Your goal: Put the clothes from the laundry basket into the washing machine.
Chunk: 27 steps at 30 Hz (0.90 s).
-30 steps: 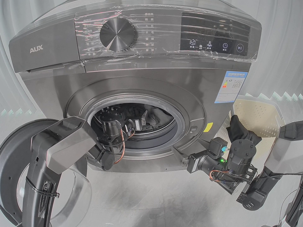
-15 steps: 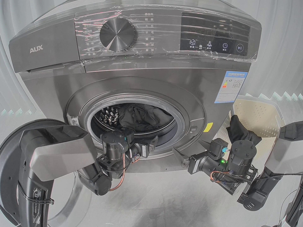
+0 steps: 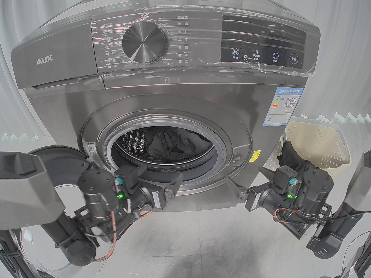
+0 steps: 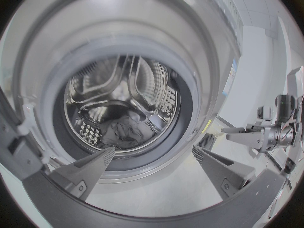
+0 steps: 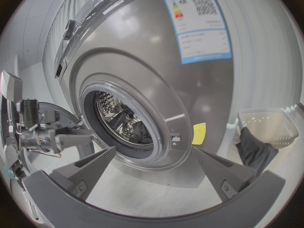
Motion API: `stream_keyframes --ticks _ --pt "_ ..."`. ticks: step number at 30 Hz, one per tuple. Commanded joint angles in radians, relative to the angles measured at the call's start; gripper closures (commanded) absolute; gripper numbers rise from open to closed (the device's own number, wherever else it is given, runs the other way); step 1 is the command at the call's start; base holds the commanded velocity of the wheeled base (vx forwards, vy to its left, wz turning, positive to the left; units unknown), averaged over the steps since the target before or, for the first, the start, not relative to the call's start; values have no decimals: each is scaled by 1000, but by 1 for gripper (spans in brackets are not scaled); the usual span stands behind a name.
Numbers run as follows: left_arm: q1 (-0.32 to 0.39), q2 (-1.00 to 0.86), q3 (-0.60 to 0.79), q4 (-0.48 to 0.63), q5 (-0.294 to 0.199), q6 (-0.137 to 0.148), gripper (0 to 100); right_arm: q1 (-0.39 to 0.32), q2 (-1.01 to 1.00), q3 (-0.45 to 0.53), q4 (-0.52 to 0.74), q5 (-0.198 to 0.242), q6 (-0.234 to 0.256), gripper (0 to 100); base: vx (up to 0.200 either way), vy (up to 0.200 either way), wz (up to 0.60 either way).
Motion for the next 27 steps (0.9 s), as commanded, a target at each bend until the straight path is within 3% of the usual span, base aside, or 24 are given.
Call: stream_keyframes --ticks 1,4,10,17,21,27 --pt "-19 -204 133 -45 62 -17 0 -1 -139 90 2 -41 -29 0 0 0 0" --pt "-30 -302 228 -62 67 -31 0 -24 -199 148 6 -44 -31 0 0 0 0" --pt "-51 -385 334 -62 67 -17 0 -64 -264 191 23 -44 -64 0 0 0 0" --pt "-37 -434 357 -60 80 -9 0 -136 -265 240 42 -29 -69 0 0 0 0" --pt "-36 -443 366 -63 79 32 0 -139 -267 286 26 -31 -69 0 -200 0 0" --pt "-20 -484 400 -63 82 69 0 -142 -313 330 43 -40 -60 0 -200 0 0"
